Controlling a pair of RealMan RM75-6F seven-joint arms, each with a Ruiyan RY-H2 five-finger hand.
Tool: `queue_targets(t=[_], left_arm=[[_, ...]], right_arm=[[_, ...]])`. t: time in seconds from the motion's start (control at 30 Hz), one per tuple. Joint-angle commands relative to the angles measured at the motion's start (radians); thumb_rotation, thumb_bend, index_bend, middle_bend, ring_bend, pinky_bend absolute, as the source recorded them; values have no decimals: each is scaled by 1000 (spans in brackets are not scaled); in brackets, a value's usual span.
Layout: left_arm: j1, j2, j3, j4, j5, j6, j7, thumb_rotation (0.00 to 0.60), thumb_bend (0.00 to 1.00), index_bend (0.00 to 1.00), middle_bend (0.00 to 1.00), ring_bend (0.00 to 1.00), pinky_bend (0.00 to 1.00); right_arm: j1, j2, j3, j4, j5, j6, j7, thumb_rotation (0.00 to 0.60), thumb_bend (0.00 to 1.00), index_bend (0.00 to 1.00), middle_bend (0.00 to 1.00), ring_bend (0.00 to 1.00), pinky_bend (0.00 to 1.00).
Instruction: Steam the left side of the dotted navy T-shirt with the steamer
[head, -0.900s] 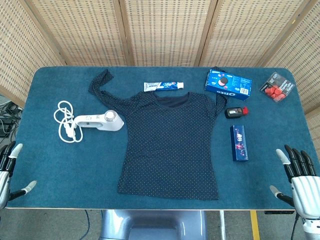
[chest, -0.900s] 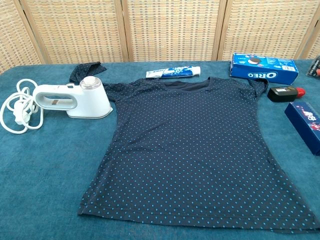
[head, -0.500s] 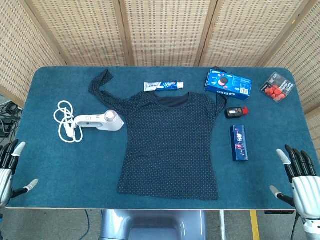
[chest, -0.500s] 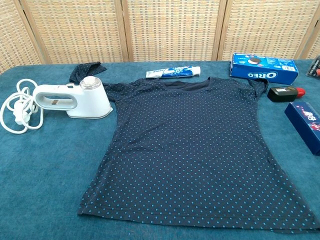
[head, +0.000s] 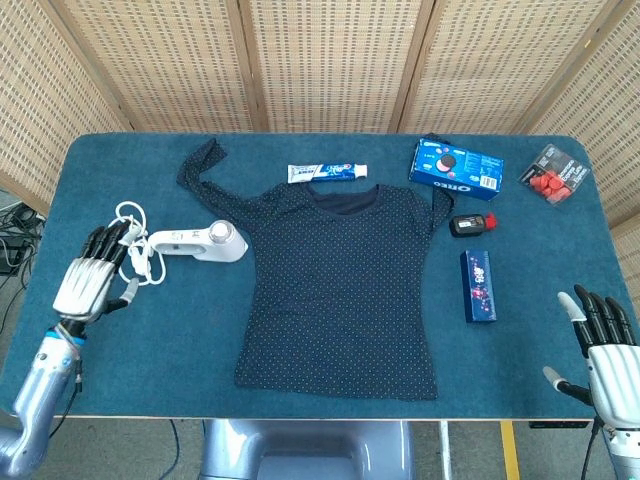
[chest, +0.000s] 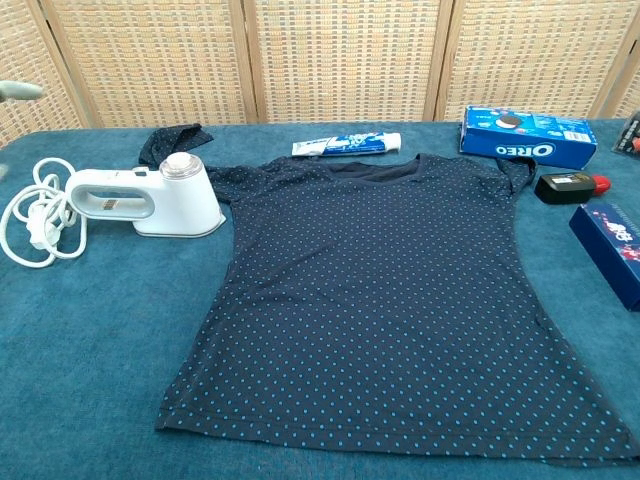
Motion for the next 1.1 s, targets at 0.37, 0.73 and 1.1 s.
queue_targets(t=[0.37, 0.73, 1.1], left_arm=[[-213, -247, -54, 352, -114, -234, -46, 600, 551, 0, 0, 0, 0], [-259, -305, -47, 476, -147, -308, -98, 600, 553, 0, 0, 0, 0], [-319, -365, -48, 622, -168, -395, -157, 600, 568, 0, 0, 0, 0]], right_arm=[[19, -8, 10, 12, 56, -52, -9, 600, 0, 14, 0, 0, 0], [30, -10, 20, 19, 84, -73, -4, 600, 0, 14, 0, 0, 0], [36, -20, 17, 24, 84, -81, -13, 600, 0, 14, 0, 0, 0]])
